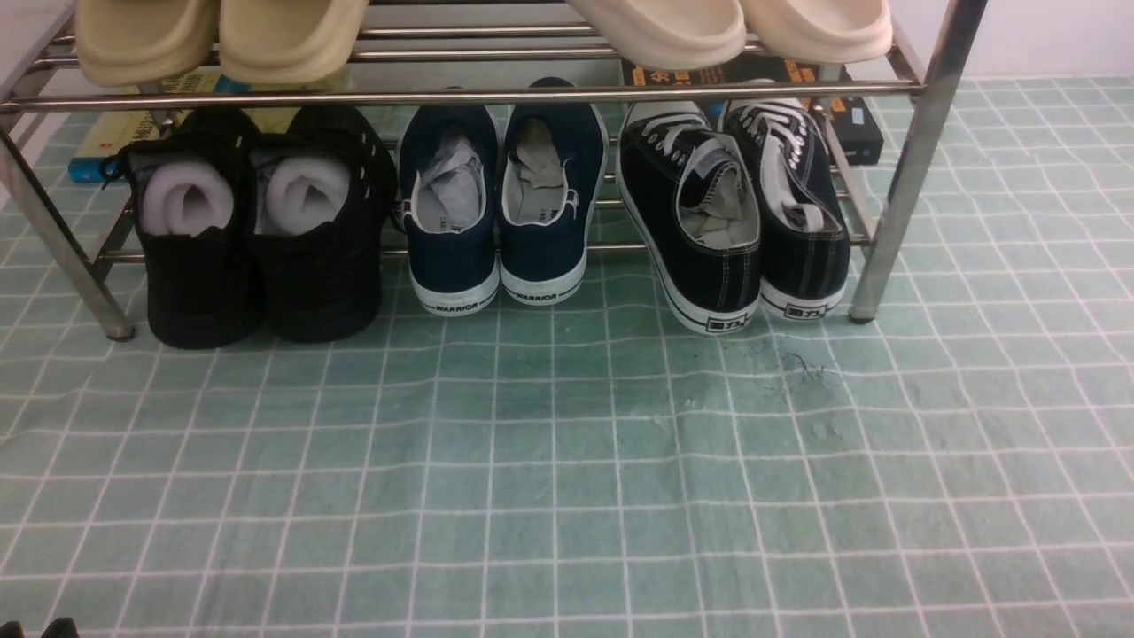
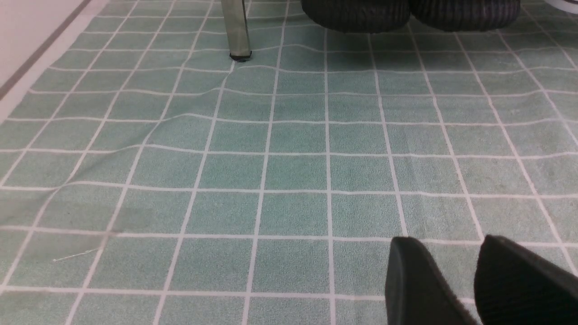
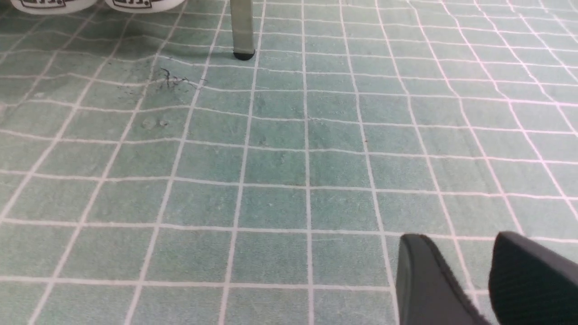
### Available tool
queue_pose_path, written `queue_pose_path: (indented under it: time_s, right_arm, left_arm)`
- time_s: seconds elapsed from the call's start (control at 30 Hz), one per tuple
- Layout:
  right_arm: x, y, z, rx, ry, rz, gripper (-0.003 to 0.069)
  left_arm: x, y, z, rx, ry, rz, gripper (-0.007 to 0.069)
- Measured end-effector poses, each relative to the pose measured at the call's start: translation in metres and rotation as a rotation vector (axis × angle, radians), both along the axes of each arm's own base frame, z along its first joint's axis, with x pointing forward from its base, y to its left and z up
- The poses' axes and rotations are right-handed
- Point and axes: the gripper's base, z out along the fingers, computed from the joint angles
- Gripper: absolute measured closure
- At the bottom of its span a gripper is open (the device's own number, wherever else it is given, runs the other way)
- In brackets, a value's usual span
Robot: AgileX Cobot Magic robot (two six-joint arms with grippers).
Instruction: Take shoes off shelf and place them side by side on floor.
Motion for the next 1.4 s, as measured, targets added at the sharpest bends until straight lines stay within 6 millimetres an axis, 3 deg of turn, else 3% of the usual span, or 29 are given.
queue_pose_path:
  time_s: [0.27, 0.57, 0.63, 0.7, 0.73, 0.8, 0.9, 1.27, 1.4]
  right_arm:
    - [0.000, -0.003, 0.000, -0.096, 0.002, -0.008, 0.0419]
    - [0.000, -0.003, 0.001, -0.047, -0.005, -0.016, 0.0419]
    - [0.001, 0.001, 0.001, 0.157, -0.016, -0.034, 0.0419]
    - [0.001, 0.009, 0.003, 0.601, -0.019, -0.075, 0.0419]
    - [0.001, 0.009, 0.002, 0.634, -0.018, -0.078, 0.0419]
    - [0.001, 0.015, 0.004, 0.976, 0.008, -0.112, 0.0419]
    - [0.001, 0.017, 0.007, 1.162, 0.017, -0.128, 0.0419]
    - [0.002, 0.016, 0.011, 1.188, -0.035, -0.116, 0.0419]
    - [0.001, 0.011, 0.042, 0.945, -0.224, -0.037, 0.0497]
  left_arm:
    - [0.000, 0.000, 0.000, 0.000, 0.000, 0.000, 0.0385]
    - [0.000, 0.000, 0.000, 0.000, 0.000, 0.000, 0.0385]
    - [0.000, 0.000, 0.000, 0.000, 0.000, 0.000, 0.0385]
    - [0.000, 0.000, 0.000, 0.000, 0.000, 0.000, 0.0385]
    - [0.000, 0.000, 0.000, 0.000, 0.000, 0.000, 0.0385]
    - [0.000, 0.000, 0.000, 0.000, 0.000, 0.000, 0.0385]
    - [0.000, 0.000, 0.000, 0.000, 0.000, 0.000, 0.0385]
    - [0.000, 0.000, 0.000, 0.000, 0.000, 0.000, 0.0385]
    - [0.000, 0.000, 0.000, 0.000, 0.000, 0.000, 0.0385]
